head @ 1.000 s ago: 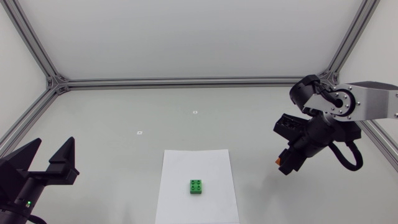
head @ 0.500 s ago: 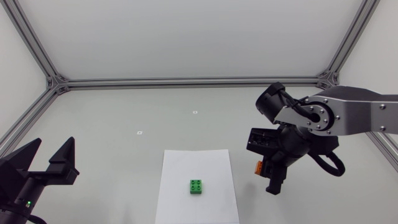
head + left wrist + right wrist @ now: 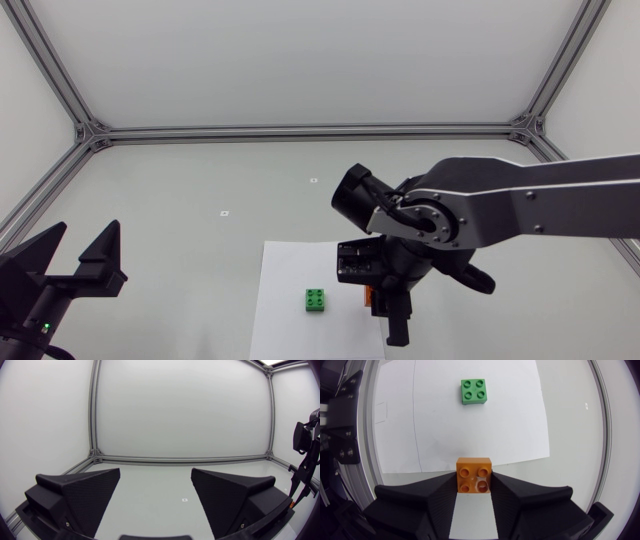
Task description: Pick up the orange 2x2 brick with the right arm and stack it on top of the green 2x2 brick in the center
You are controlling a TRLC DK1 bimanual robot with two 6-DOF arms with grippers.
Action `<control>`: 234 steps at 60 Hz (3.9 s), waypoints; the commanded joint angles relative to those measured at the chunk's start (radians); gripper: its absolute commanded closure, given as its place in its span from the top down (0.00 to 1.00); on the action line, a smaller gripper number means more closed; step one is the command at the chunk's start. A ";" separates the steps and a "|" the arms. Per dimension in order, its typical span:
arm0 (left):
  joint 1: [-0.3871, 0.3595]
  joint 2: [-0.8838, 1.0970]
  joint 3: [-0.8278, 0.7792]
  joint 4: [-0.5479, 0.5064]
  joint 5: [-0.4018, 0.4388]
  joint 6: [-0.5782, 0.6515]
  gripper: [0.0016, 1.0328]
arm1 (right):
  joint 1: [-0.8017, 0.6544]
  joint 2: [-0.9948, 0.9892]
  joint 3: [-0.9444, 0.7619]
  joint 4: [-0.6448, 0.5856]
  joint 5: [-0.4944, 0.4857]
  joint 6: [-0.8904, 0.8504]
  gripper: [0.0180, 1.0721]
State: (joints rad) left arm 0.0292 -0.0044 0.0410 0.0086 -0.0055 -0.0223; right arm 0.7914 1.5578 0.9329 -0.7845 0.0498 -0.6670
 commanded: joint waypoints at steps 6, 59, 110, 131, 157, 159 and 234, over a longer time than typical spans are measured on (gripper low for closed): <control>0.003 -0.008 -0.041 -0.015 0.006 0.013 0.96 | 0.065 0.076 0.073 0.004 -0.005 -0.017 0.23; 0.003 -0.008 -0.041 -0.013 0.004 0.013 0.96 | 0.132 0.329 0.342 -0.030 -0.027 0.023 0.23; 0.003 -0.008 -0.041 -0.015 0.004 0.013 0.96 | 0.123 0.375 0.377 -0.059 -0.057 0.063 0.23; 0.003 -0.008 -0.041 -0.013 0.004 0.013 0.96 | 0.124 0.380 0.377 -0.059 -0.057 0.066 0.23; 0.003 -0.008 -0.041 -0.013 0.004 0.013 0.96 | 0.129 0.389 0.377 -0.059 -0.057 0.076 0.23; 0.003 -0.008 -0.041 -0.013 0.004 0.013 0.96 | 0.129 0.389 0.376 -0.061 -0.057 0.076 0.23; 0.003 -0.008 -0.041 -0.015 0.004 0.013 0.96 | 0.126 0.473 0.325 -0.059 -0.036 0.095 0.23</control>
State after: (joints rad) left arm 0.0292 -0.0044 0.0410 0.0086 -0.0055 -0.0223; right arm 0.9112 1.9484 1.3052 -0.8387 -0.0021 -0.5835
